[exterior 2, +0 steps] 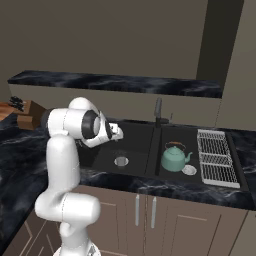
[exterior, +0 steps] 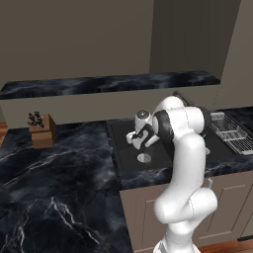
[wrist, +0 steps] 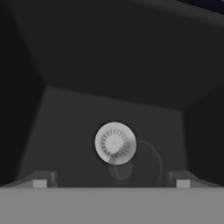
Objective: Place the glass cup in the left basin and the kettle in the right basin of the sink.
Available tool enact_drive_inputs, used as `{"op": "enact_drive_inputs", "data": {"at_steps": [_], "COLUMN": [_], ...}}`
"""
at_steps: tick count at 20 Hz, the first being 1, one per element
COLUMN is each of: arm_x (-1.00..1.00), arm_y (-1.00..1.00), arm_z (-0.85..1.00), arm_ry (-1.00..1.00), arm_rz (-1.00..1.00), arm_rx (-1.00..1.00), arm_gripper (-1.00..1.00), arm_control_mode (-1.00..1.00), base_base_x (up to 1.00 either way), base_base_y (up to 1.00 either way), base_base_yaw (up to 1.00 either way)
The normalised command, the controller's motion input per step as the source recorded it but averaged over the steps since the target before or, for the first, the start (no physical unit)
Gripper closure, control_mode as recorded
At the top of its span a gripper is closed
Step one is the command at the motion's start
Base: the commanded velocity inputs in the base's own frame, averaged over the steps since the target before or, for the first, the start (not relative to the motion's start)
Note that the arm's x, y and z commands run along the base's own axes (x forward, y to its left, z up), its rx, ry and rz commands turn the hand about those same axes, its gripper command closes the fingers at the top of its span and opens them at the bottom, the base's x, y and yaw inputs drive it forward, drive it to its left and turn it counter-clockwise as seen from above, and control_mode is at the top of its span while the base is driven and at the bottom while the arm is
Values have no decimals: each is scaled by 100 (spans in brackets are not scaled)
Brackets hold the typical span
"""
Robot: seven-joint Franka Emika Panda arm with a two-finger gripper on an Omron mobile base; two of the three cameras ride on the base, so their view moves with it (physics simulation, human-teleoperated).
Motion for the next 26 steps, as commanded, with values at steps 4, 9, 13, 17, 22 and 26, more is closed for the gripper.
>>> {"op": "enact_drive_inputs", "data": {"at_steps": [4,9,13,17,22,26], "arm_x": [-87,-91,-75,-59,-41,-31], "arm_y": [0,-1,0,0,0,0], "arm_z": [0,14,42,55,62,73], "arm_ry": [-8,-12,-13,-12,-9,-7], "arm_rz": [-2,-2,-1,-2,-2,-2], "arm_rx": [2,4,6,6,5,2], "arm_gripper": [-100,-100,-100,-100,-100,-100], "arm_control_mode": [-100,-100,-100,-100,-100,-100], "base_base_x": [0,0,0,0,0,0], "base_base_y": [0,0,0,0,0,0], "base_base_yaw": [0,0,0,0,0,0]}}
